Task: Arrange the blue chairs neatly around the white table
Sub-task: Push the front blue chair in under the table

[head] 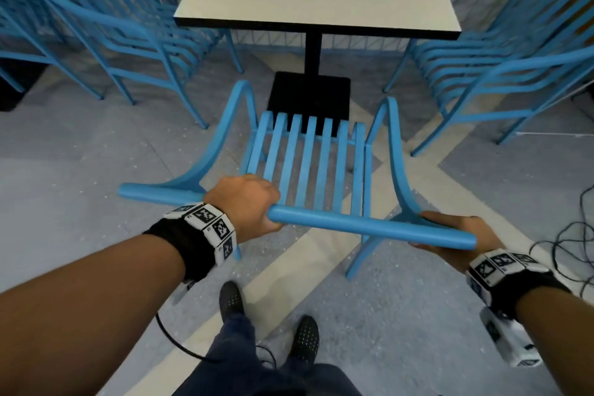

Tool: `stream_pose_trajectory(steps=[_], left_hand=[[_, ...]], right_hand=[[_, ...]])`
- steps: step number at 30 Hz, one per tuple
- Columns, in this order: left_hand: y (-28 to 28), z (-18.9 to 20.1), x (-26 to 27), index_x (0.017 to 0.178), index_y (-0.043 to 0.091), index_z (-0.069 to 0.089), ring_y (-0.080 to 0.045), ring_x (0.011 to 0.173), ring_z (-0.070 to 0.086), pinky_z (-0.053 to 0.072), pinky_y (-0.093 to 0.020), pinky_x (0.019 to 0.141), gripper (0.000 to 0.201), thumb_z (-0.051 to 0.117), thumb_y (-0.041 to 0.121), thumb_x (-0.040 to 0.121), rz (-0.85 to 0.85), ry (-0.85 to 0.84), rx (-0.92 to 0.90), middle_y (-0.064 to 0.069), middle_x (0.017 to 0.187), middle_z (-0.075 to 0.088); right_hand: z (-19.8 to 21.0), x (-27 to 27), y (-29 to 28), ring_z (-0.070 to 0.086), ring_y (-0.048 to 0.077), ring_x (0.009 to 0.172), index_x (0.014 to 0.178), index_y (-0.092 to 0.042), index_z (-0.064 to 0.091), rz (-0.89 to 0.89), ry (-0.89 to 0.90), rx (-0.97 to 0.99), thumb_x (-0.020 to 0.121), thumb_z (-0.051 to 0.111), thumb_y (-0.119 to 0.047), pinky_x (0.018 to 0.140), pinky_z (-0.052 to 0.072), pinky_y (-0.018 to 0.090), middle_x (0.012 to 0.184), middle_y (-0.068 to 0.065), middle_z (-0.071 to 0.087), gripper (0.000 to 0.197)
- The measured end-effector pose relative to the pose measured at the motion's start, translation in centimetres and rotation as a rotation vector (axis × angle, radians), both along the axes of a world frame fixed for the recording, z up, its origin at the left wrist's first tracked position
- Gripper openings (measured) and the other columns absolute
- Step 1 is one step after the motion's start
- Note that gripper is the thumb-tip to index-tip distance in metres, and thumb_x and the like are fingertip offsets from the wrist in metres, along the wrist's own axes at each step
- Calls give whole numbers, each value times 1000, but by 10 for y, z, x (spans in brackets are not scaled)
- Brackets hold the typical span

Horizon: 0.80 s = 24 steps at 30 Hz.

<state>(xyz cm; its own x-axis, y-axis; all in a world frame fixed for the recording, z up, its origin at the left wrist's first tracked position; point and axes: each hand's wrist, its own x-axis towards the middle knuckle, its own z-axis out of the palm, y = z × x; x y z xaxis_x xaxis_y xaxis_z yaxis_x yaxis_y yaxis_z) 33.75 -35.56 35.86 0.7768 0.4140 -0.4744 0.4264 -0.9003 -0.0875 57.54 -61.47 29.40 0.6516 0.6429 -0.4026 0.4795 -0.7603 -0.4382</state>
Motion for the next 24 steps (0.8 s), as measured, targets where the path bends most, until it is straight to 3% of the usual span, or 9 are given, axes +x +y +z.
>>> stream_pose_trajectory(steps=[5, 10, 12, 14, 15, 17, 19, 21, 24], left_hand=[[-7, -16, -7, 113, 21, 65, -23, 120, 60, 54, -40, 94, 39, 57, 55, 94, 11, 5, -40, 2, 121, 67], [2, -14, -6, 108, 19, 64, -26, 112, 65, 54, -40, 93, 40, 66, 53, 88, 38, -8, -104, 0, 116, 68], [10, -11, -14, 113, 20, 63, -27, 112, 65, 55, -40, 92, 45, 68, 55, 85, 79, 18, -127, -1, 119, 68], [21, -8, -31, 119, 22, 62, -27, 115, 66, 56, -40, 93, 51, 67, 60, 85, 112, 57, -89, -2, 122, 69], [26, -8, -40, 119, 22, 62, -27, 114, 66, 56, -39, 93, 52, 65, 62, 87, 130, 72, -60, -3, 122, 69], [35, -8, -56, 117, 23, 65, -27, 111, 69, 57, -39, 93, 49, 60, 64, 91, 179, 97, -19, -3, 118, 72], [37, -9, -63, 115, 25, 67, -26, 108, 71, 57, -39, 93, 49, 56, 66, 92, 196, 116, 1, -2, 113, 75], [33, -12, -65, 116, 28, 69, -25, 108, 72, 58, -38, 93, 50, 55, 70, 91, 196, 127, 17, -1, 112, 76], [29, -18, -69, 120, 33, 67, -22, 110, 72, 60, -37, 96, 54, 52, 73, 88, 212, 124, 18, 2, 116, 77]], right_hand=[[15, -7, -10, 69, 24, 93, 120, -30, 63, 115, -102, -144, 66, 81, -45, 79, 52, 31, 101, 2, 75, 59], [40, 6, 2, 62, 20, 106, 127, -36, 54, 296, -180, -545, 82, 64, -20, 89, 50, 31, 119, 2, 66, 49], [61, -1, 15, 60, 23, 108, 123, -33, 55, 287, -199, -559, 85, 55, -12, 90, 49, 33, 122, 6, 62, 43], [72, -20, 31, 60, 28, 107, 118, -29, 58, 251, -193, -347, 90, 50, -19, 91, 49, 38, 119, 8, 64, 31], [73, -35, 39, 60, 30, 106, 116, -29, 58, 238, -168, -229, 93, 46, -31, 90, 49, 40, 116, 6, 65, 26], [65, -71, 53, 61, 27, 106, 122, -31, 51, 303, -126, -145, 86, 37, -64, 89, 50, 41, 113, -1, 64, 51], [49, -94, 59, 62, 22, 102, 127, -33, 45, 422, -228, -212, 67, 21, -87, 85, 50, 39, 113, -5, 64, 84], [35, -95, 59, 63, 19, 90, 115, -33, 52, 461, -356, -254, 60, 16, -91, 74, 49, 34, 100, -7, 66, 88], [32, -84, 59, 64, 18, 80, 95, -29, 59, 465, -412, -264, 76, 34, -78, 62, 42, 30, 85, -6, 66, 58]])
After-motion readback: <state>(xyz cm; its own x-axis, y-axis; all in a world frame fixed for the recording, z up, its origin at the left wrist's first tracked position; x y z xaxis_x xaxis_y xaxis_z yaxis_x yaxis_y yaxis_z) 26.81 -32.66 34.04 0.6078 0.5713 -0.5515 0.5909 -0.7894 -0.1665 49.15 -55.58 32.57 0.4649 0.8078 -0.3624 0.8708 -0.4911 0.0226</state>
